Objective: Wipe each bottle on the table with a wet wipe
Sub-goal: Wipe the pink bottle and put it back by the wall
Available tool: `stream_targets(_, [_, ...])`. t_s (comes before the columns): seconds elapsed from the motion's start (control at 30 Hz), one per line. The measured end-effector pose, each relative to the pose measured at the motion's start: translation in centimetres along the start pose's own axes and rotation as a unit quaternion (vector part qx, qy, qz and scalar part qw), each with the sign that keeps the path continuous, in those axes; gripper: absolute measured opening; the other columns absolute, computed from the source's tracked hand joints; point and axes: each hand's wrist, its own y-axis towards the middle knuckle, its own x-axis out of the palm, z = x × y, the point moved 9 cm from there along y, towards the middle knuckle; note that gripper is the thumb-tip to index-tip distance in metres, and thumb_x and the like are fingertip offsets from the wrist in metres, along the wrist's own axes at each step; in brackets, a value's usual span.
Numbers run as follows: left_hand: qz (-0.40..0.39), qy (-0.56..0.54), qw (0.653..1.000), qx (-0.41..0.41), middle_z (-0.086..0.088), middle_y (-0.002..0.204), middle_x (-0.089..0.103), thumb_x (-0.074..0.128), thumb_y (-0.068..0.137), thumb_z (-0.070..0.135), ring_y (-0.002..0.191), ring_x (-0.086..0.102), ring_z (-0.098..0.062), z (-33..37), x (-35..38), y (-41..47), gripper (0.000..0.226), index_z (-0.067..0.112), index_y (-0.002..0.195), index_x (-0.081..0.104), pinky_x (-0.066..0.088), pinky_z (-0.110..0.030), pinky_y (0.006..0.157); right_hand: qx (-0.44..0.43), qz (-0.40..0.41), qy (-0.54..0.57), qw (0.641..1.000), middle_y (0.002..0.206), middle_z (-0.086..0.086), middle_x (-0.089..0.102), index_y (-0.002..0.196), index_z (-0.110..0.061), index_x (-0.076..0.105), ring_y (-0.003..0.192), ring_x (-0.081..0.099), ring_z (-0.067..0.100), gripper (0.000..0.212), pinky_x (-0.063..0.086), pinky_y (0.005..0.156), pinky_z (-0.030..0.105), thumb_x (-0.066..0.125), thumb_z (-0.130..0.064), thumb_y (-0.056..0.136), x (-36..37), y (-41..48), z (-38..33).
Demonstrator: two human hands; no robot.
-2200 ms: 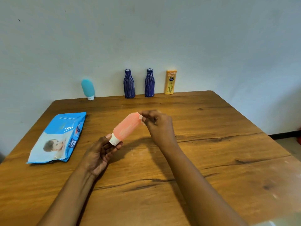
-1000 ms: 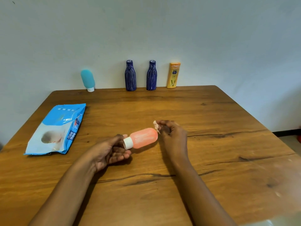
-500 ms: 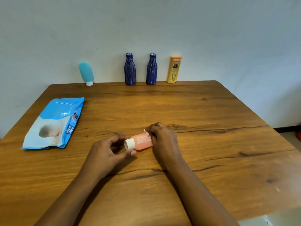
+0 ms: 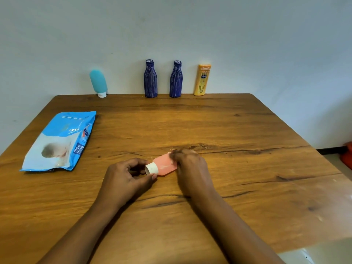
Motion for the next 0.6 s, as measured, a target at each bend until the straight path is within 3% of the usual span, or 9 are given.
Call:
stream_targets(0.13, [-0.002,-0.003,1.000,0.000,0.016,0.094,0.066,0.084,0.064,0.025,0.088,0.061,0.001,0.1,0.1,0.1,0.039,0.027,0.101,0.070,0.050,-0.017,0.073,0.044,0.029,0.015,0.999,0.107,0.007,0.065,0.112,-0.010,0.067,0.097,0.056,0.022,0.031,0.046,0.082,0.030,0.053,-0.001,0.086,-0.2,0.4,0.5])
stream_targets(0.33, [-0.008,-0.027,1.000,-0.007,0.013,0.089,0.069,0.085,0.064,0.021,0.082,0.063,0.005,0.0,0.2,0.0,0.036,0.027,0.097,0.070,0.050,-0.010,0.066,-0.074,-0.012,0.010,0.997,0.111,0.004,0.062,0.117,-0.012,0.063,0.100,0.054,0.020,0.035,0.049,0.074,0.029,0.063,-0.005,0.083,0.8,-1.7,-3.9])
stream_targets(0.5, [-0.004,-0.009,1.000,-0.016,0.014,0.095,0.067,0.085,0.064,0.025,0.088,0.061,0.000,-0.3,0.2,0.1,0.041,0.025,0.102,0.070,0.045,-0.013,0.071,0.072,0.020,-0.005,0.997,0.108,0.005,0.064,0.113,-0.014,0.065,0.098,0.054,0.021,0.031,0.040,0.079,0.027,0.049,-0.003,0.089,-0.3,0.5,2.8])
stream_targets(0.6, [-0.003,-0.009,1.000,-0.019,0.015,0.090,0.067,0.084,0.065,0.024,0.086,0.061,0.000,-0.1,0.1,0.0,0.039,0.026,0.101,0.070,0.045,-0.014,0.069,0.010,0.005,-0.020,1.000,0.112,0.006,0.060,0.117,-0.012,0.061,0.100,0.049,0.020,0.031,0.043,0.080,0.029,0.049,-0.005,0.090,0.5,-0.1,-1.2])
